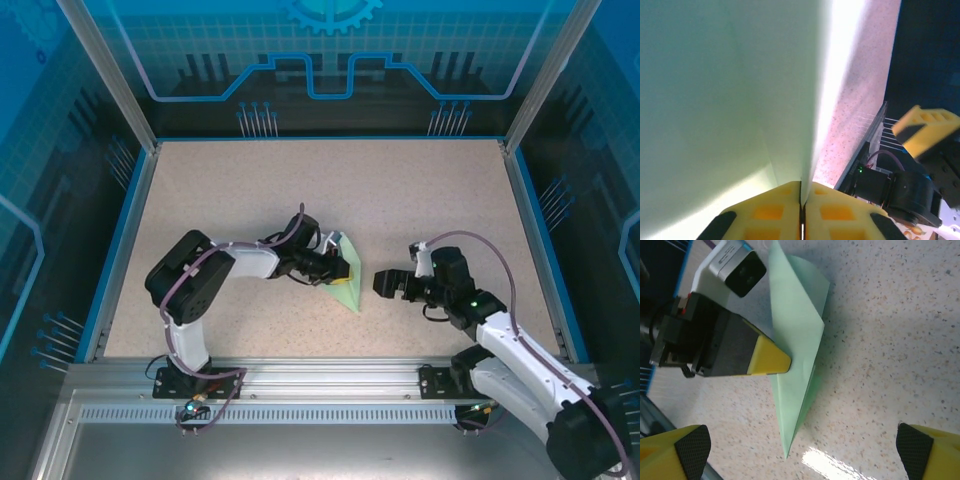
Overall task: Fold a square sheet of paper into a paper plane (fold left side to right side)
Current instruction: Turn over the paper at the center of the table.
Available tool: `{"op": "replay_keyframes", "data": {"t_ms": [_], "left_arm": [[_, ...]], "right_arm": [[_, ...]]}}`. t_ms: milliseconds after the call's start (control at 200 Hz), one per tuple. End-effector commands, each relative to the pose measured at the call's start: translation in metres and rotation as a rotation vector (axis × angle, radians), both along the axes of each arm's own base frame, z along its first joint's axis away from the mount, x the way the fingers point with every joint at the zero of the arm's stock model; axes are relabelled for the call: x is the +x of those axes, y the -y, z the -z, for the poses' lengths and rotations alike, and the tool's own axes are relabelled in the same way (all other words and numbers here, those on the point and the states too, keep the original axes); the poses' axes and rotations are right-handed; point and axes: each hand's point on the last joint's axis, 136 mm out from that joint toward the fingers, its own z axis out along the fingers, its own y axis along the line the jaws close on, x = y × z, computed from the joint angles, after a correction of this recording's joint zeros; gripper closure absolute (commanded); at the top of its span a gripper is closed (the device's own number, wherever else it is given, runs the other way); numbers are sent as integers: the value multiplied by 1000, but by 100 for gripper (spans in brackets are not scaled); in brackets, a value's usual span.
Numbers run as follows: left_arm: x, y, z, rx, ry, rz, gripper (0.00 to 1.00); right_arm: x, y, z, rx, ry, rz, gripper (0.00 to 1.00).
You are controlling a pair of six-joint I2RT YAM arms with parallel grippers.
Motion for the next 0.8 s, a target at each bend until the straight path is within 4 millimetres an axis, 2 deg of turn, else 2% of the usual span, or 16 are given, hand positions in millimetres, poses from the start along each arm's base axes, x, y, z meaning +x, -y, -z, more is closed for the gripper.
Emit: {"op": "replay_keyframes", "data": {"t_ms": [0,140,265,385,465,605,795], "left_arm": [[16,4,-61,-84,138,33,94],[38,-7,-114,-135,240,11,98],[53,-18,-172,-183,393,-9,100],[59,-23,-227,-242,562,-22,100],[59,-22,-254,-297,631,-23,100],[53,-20,-280,-374,672,-6,100],[38,-15,-286,-424,665,54,100]], "right_arm": [[9,-9,-29,202,17,-50,1],[22,-2,-51,323,26,-65,1],[37,2,-86,423,93,-85,1],[47,-3,-121,474,184,-123,1],[48,-13,-140,516,226,-174,1],[39,-41,-165,563,281,-288,1],[33,-73,-185,571,309,-389,1]]}}
